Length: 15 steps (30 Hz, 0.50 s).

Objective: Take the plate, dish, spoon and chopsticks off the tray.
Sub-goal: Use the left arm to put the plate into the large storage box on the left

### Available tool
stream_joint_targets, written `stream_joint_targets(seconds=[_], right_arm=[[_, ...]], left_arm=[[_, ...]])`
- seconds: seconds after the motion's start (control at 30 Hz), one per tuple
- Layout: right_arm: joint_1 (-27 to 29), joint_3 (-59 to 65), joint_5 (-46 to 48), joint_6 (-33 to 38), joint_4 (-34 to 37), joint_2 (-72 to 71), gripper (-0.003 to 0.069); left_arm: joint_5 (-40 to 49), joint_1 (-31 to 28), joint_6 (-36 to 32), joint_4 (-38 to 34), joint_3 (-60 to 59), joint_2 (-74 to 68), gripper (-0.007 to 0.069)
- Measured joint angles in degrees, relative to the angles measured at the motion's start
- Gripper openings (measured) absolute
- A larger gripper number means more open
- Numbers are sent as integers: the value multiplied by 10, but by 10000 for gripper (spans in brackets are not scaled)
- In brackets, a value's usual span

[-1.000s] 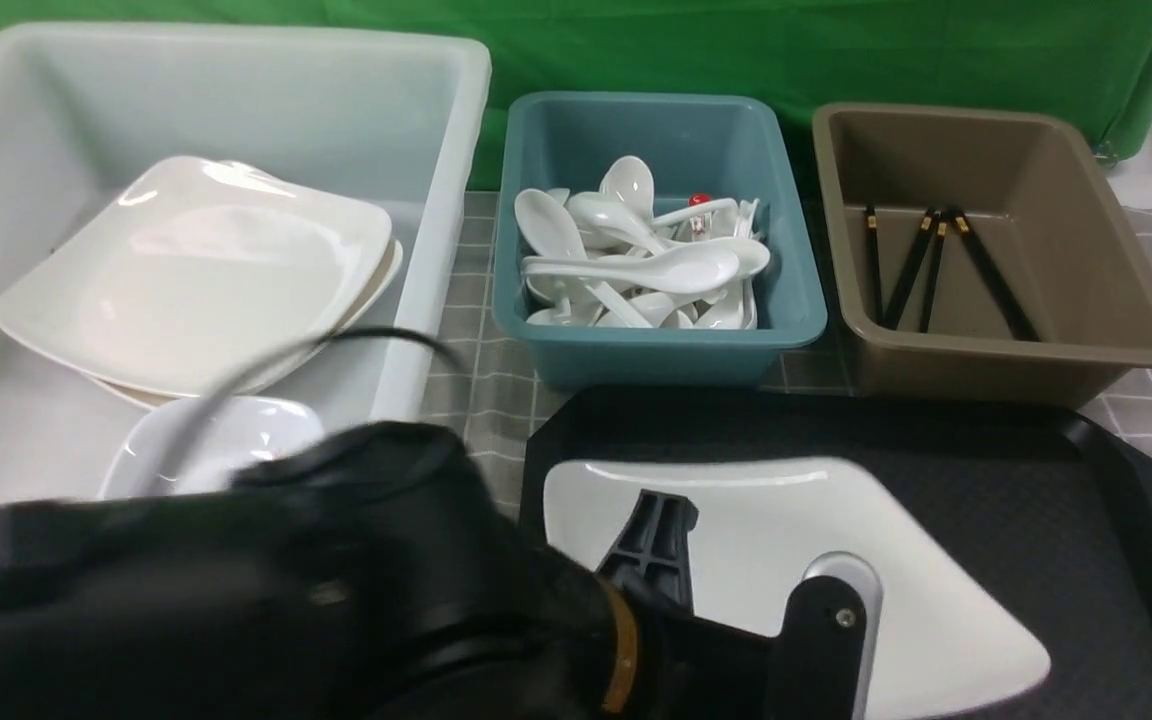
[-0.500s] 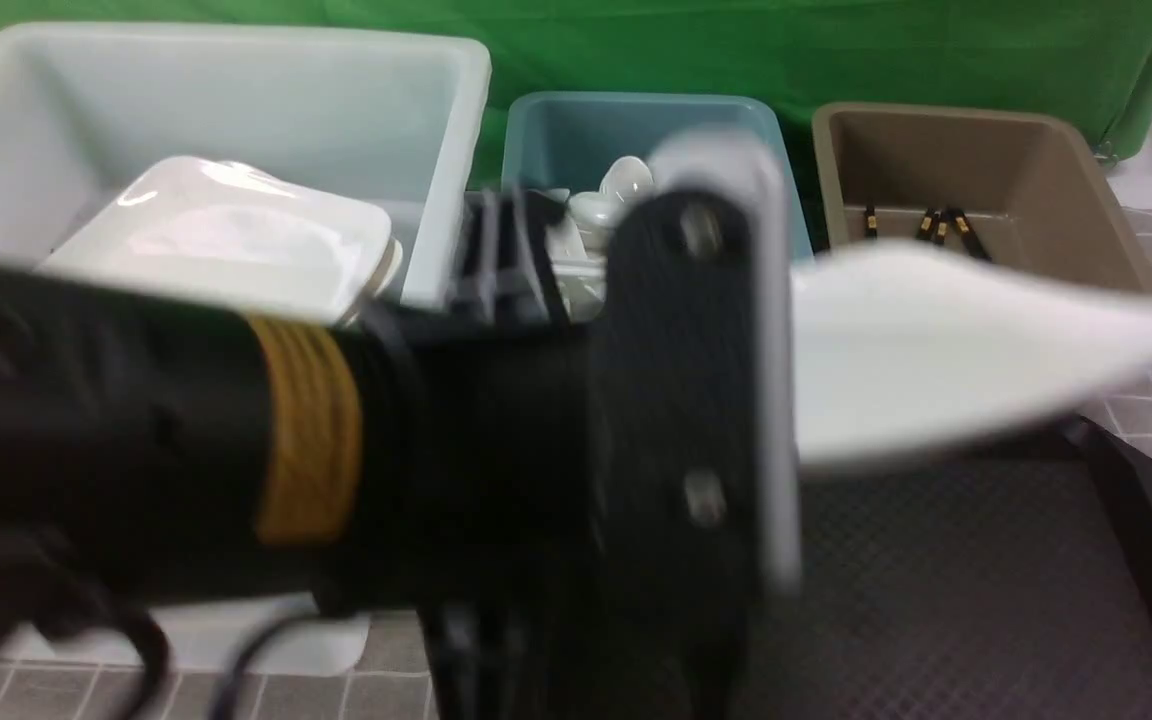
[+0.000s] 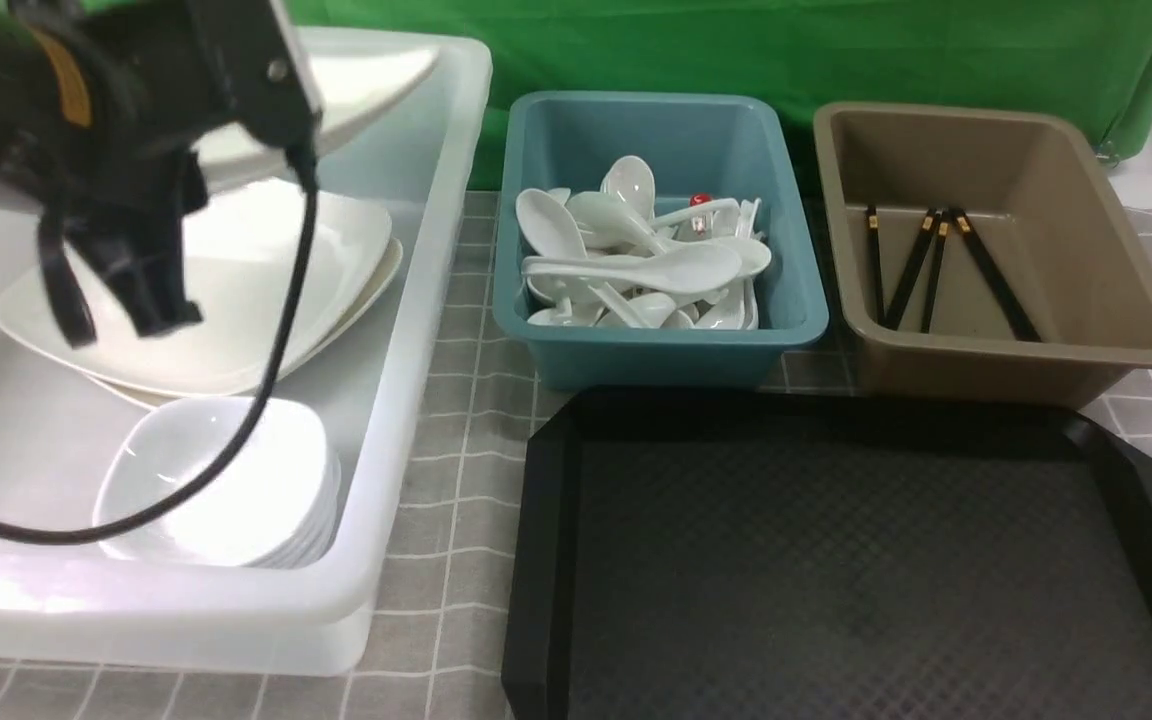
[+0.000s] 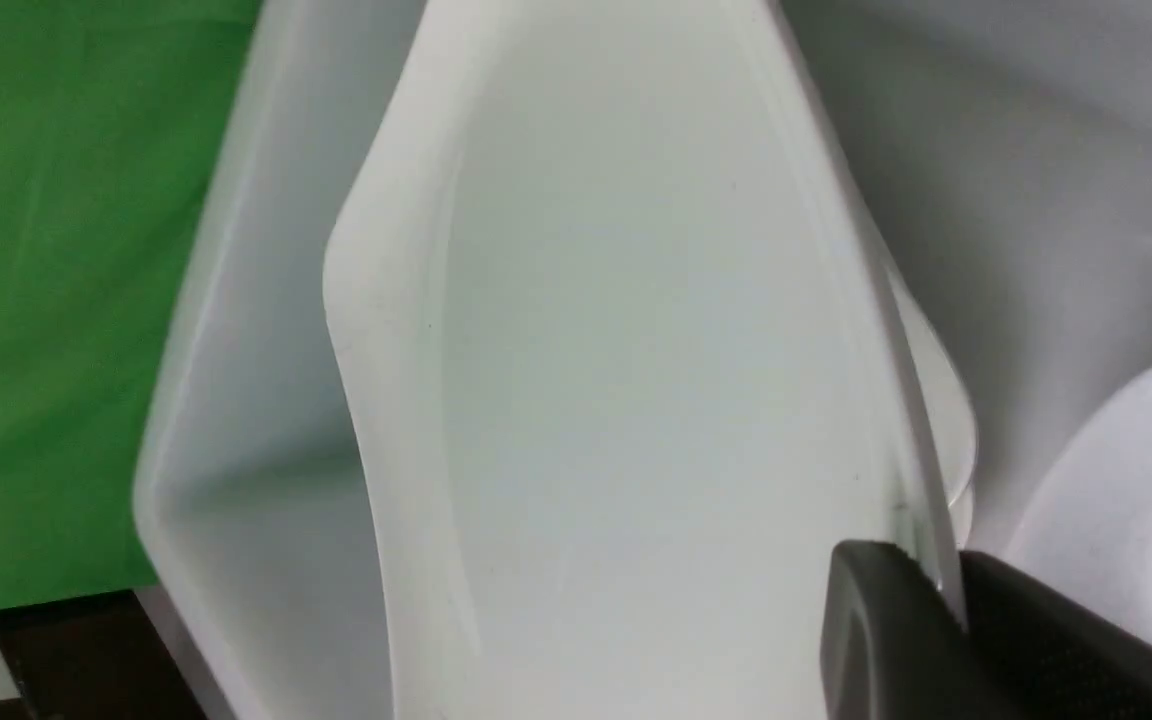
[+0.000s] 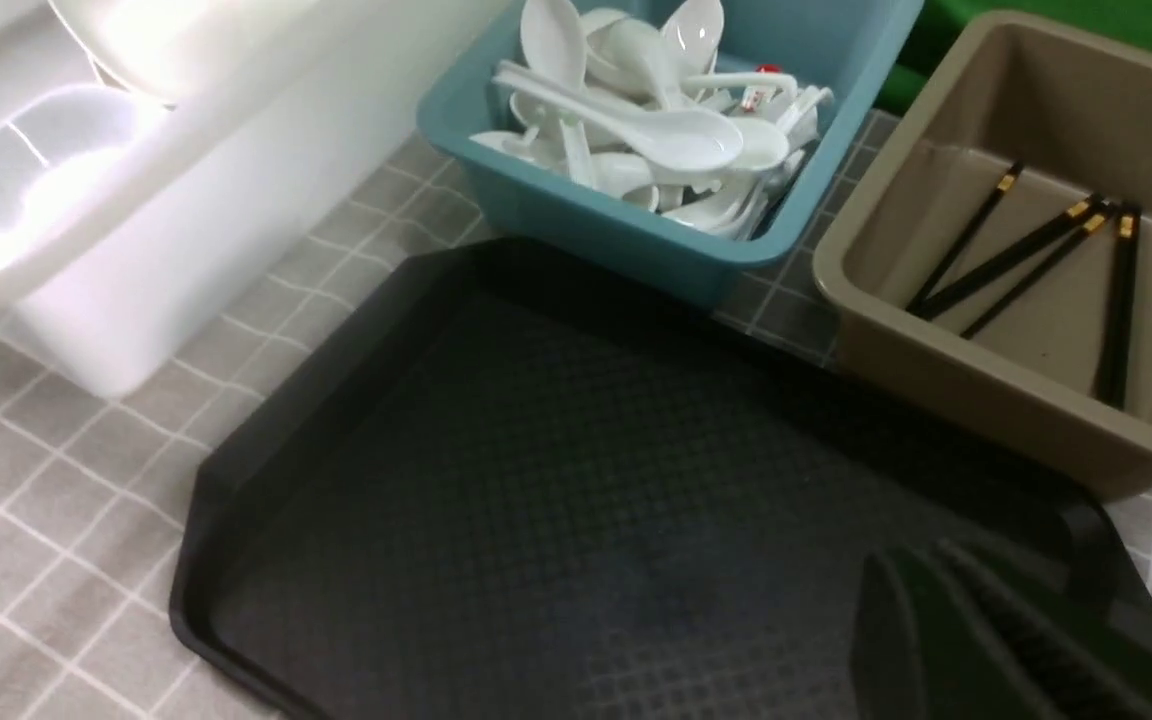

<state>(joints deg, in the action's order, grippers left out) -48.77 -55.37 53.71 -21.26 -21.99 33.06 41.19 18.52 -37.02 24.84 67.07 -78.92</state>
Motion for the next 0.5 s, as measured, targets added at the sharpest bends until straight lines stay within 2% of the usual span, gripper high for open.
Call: stream_joint_targets(seconds=[0.33,0.5], right_arm=[[0,0,7,1,1,0,33],[0,0,7,4,3,0,34]], left_arm=[[-40,-57,0,-12,-1,-100,29],[-65,-61,49,20,-1,-144,29]])
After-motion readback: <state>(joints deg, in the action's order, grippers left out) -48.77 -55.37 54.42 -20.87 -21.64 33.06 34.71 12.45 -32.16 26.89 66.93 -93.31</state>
